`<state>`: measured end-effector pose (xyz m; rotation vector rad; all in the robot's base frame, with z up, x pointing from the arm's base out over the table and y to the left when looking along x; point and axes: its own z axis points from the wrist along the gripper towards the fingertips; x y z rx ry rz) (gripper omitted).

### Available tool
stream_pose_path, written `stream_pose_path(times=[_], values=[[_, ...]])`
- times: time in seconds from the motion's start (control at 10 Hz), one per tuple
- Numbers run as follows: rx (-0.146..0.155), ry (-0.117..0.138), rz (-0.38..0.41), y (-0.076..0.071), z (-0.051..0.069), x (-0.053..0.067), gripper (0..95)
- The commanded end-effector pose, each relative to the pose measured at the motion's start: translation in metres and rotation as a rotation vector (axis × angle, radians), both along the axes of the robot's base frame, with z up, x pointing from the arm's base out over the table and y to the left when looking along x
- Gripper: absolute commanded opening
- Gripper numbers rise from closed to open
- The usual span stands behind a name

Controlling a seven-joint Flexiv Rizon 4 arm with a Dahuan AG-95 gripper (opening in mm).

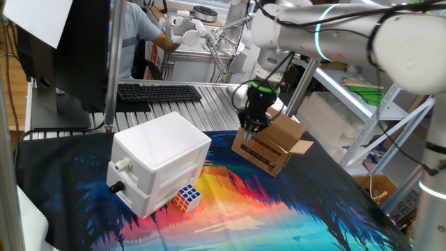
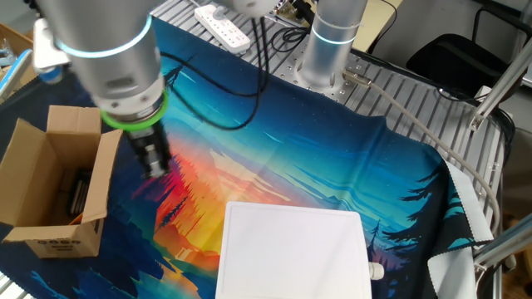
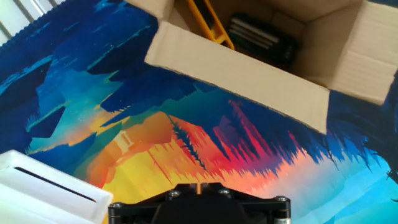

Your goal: Cover the box

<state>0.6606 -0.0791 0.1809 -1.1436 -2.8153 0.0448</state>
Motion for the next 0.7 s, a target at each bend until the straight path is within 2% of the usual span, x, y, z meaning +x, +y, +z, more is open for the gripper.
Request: stream_pose_path(times=[0.1, 0.2, 0.4, 0.7], values=[[-0.055, -0.018, -0.029, -0.004, 0.006, 0.019, 19.0], [-0.058, -0.018, -0.028, -0.006, 0.007, 0.024, 19.0], [-0.042, -0.008, -0.01, -0.019, 0.009, 0.047, 19.0], [-0.036, -0.006, -0.003, -0.036, 0.013, 0.071, 19.0]])
